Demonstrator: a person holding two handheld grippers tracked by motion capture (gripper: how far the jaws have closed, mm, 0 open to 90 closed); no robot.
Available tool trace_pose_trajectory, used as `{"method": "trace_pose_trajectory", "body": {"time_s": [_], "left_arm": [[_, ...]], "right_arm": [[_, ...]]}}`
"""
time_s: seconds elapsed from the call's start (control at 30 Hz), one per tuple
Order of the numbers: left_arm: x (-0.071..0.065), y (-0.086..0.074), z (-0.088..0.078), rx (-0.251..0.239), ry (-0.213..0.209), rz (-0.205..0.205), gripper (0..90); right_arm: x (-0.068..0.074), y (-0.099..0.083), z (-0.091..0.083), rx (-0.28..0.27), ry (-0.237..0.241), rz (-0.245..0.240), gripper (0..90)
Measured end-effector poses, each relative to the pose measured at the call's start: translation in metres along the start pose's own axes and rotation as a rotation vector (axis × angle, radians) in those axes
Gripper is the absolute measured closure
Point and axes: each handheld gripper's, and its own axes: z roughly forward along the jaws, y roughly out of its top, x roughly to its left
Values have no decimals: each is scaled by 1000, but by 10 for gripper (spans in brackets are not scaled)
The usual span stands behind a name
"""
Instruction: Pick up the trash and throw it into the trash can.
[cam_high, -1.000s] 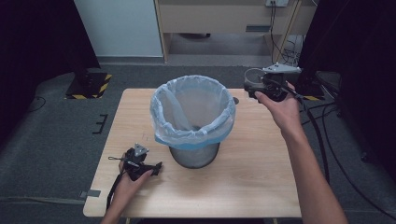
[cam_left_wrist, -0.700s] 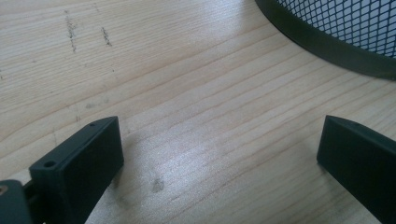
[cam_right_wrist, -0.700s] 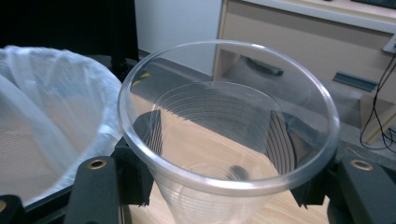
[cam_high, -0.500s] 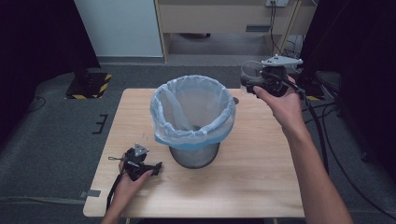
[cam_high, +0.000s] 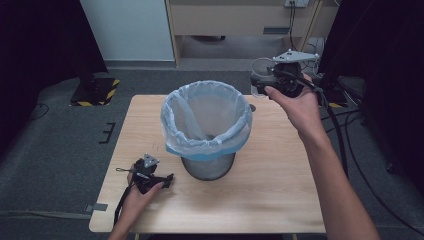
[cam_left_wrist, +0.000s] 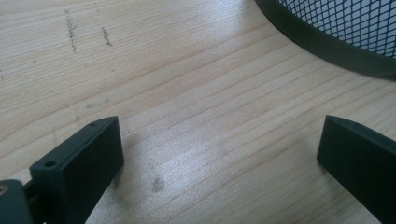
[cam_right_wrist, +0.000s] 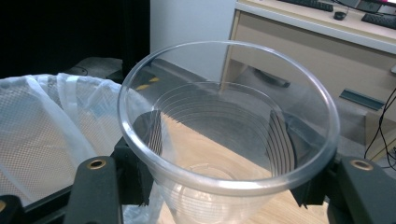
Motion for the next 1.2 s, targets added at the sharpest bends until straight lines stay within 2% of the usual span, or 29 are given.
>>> {"method": "trace_pose_trajectory", "body": {"time_s": [0.27,0.5,1.2], "left_arm": [[0,0,0,0,0,0,0],[0,0,0,0,0,0,0],[0,0,0,0,0,0,0]], "right_arm": [[6,6,2,-7,16,1,357],[8,8,6,-14,33,15,358],[14,9,11,-21,56,12,359]]}}
